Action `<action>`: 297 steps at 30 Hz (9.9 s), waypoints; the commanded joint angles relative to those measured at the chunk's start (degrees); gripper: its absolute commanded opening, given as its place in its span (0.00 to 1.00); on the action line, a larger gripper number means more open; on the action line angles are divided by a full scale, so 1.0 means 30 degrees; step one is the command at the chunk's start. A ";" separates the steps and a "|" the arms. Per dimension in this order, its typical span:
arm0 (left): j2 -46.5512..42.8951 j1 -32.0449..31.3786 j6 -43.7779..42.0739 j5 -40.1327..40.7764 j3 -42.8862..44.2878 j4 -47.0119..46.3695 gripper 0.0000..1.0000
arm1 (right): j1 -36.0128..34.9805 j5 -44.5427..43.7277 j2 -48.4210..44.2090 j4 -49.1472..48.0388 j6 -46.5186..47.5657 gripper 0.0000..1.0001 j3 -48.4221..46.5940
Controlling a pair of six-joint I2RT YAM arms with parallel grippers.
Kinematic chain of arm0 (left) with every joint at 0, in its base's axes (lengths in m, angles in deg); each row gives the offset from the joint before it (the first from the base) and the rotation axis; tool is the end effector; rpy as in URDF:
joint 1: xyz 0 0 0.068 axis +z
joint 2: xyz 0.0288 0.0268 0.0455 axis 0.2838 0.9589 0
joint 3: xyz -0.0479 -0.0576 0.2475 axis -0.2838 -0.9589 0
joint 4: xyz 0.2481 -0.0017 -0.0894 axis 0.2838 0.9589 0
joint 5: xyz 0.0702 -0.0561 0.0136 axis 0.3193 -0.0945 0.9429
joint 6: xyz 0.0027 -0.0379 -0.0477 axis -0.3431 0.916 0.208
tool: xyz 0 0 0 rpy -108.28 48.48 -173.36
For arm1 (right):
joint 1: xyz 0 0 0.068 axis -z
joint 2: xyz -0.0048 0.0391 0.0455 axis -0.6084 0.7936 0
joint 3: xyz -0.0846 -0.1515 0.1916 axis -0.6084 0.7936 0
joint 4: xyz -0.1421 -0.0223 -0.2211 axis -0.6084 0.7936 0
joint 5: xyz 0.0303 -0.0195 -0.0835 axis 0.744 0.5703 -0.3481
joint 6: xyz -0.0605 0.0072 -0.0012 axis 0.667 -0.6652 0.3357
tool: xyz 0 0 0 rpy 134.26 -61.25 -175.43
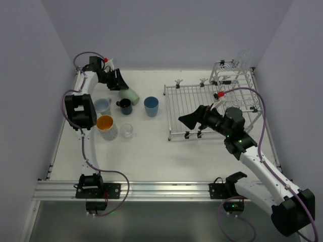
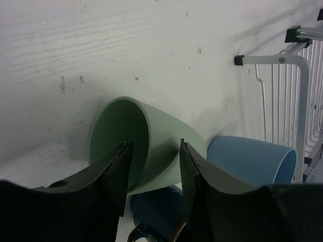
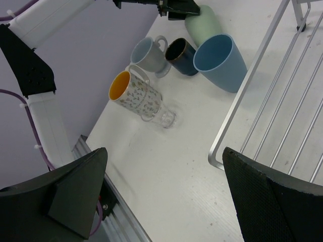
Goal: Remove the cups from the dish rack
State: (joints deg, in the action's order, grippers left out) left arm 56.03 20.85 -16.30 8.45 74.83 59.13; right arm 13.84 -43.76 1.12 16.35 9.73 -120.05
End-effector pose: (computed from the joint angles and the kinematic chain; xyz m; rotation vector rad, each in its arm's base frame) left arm 0.5181 0.0084 0.1758 -0.0127 2.4856 -0.9938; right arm 0.2059 0.1113 0.2889 -0.1380 1.8307 1.1433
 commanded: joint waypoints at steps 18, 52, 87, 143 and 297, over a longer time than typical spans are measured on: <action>-0.2138 -0.0076 0.1907 -0.1698 -0.2048 -0.3806 0.02 | -0.0177 -0.0157 0.0336 -0.0242 0.0451 0.99 -0.0171; -1.1214 -1.0562 -0.1870 1.6929 -0.2456 -0.3396 0.00 | -0.0178 -0.0303 0.0629 -0.0448 0.0451 0.99 -0.0142; -1.2189 -1.3905 -0.0728 1.7374 -0.9402 -0.4129 0.00 | -0.0207 -0.0685 0.0219 -0.0213 0.0685 0.99 -0.0083; -3.0731 -1.3905 0.1205 1.0810 -2.4577 -1.0604 1.00 | 0.6940 -1.5276 1.1113 1.1067 1.0441 0.99 -2.2172; -1.2950 -1.6687 0.1205 1.7140 -1.5409 0.3664 0.00 | 0.0614 -0.1006 -0.3180 0.1105 0.1271 0.99 0.0326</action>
State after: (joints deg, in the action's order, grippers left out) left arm 16.62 -28.42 -10.53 57.17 26.68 69.29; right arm 15.89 -46.91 -8.45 20.54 12.49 -119.31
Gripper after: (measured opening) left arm 0.097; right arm 0.989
